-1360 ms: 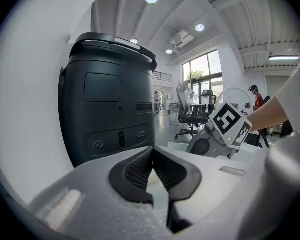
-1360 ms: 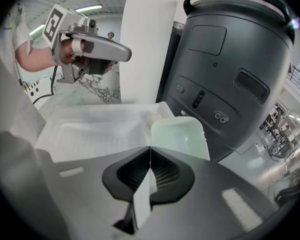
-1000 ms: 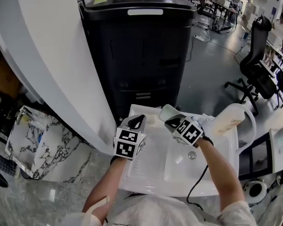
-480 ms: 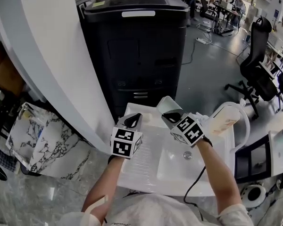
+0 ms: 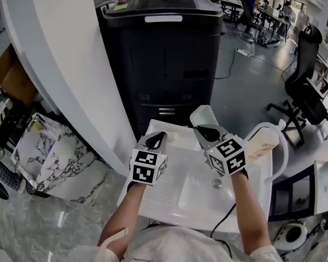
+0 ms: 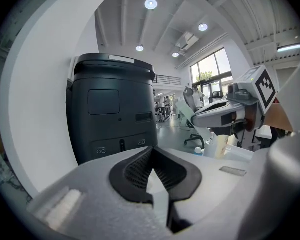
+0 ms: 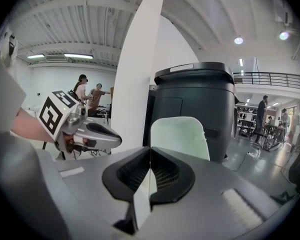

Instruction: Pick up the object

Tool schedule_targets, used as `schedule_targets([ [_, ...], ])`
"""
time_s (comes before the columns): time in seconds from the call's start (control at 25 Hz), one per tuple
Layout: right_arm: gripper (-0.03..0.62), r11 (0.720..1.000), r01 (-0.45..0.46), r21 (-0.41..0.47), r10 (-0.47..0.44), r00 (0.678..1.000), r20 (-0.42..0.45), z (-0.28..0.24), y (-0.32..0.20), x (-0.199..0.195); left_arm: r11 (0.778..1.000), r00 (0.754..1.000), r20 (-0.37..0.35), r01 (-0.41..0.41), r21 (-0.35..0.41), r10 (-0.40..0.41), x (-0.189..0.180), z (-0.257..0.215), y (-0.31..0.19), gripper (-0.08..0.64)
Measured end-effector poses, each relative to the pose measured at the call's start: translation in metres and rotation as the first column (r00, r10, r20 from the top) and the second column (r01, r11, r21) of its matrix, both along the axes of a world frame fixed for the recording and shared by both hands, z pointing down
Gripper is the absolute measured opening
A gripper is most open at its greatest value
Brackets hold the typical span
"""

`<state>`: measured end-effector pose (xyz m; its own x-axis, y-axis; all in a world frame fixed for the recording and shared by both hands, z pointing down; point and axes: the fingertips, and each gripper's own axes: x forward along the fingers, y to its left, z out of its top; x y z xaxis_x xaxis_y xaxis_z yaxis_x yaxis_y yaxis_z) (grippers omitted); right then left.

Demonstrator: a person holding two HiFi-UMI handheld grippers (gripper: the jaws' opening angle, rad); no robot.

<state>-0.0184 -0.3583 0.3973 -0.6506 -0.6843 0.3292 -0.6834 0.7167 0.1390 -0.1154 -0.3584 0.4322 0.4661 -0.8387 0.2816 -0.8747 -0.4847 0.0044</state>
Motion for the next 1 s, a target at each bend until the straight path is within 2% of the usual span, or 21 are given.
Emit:
schedule_targets([
  [0.28, 0.009, 0.997, -0.062, 0.047, 0.054, 0.988, 0.141, -0.028, 0.006, 0.014, 0.999, 0.999, 0.038, 0.025, 0.045, -0.027, 0.002, -0.014, 0.001, 0.006],
  [0.44, 0.009, 0.993, -0.112, 0.024, 0.104, 0.968, 0.227, -0.037, 0.007, 0.024, 0.998, 0.998, 0.04, 0.038, 0.046, -0.04, 0.002, -0.015, 0.003, 0.006],
  [1.0, 0.009, 0.995, -0.101, 0.017, 0.094, 0.962, 0.257, -0.036, 0.013, 0.026, 0.997, 0.997, 0.037, 0.063, 0.049, -0.065, -0.002, -0.017, 0.005, 0.006],
])
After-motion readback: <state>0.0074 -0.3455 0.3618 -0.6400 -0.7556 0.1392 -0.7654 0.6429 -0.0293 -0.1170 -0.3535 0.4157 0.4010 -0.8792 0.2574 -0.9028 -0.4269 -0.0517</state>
